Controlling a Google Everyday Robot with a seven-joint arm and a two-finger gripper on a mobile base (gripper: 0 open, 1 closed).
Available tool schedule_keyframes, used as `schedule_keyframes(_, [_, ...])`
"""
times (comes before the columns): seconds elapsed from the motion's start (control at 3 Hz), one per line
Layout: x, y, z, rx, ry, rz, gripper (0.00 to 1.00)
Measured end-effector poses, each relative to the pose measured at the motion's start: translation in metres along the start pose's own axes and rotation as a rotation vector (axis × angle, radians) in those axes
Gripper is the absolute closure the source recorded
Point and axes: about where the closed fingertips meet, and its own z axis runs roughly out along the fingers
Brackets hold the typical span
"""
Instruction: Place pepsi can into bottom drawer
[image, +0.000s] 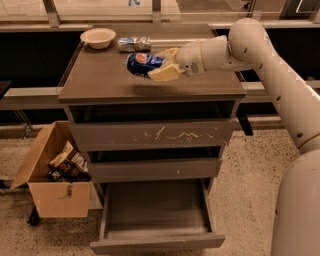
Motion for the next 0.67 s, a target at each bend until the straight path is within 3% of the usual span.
schedule_keyframes(0.33, [0.0,0.0,0.0,0.0,0.0,0.0,1.0])
schedule_keyframes(0.67, [-0.009,0.026,0.001,-0.123,0.041,-0.102,1.0])
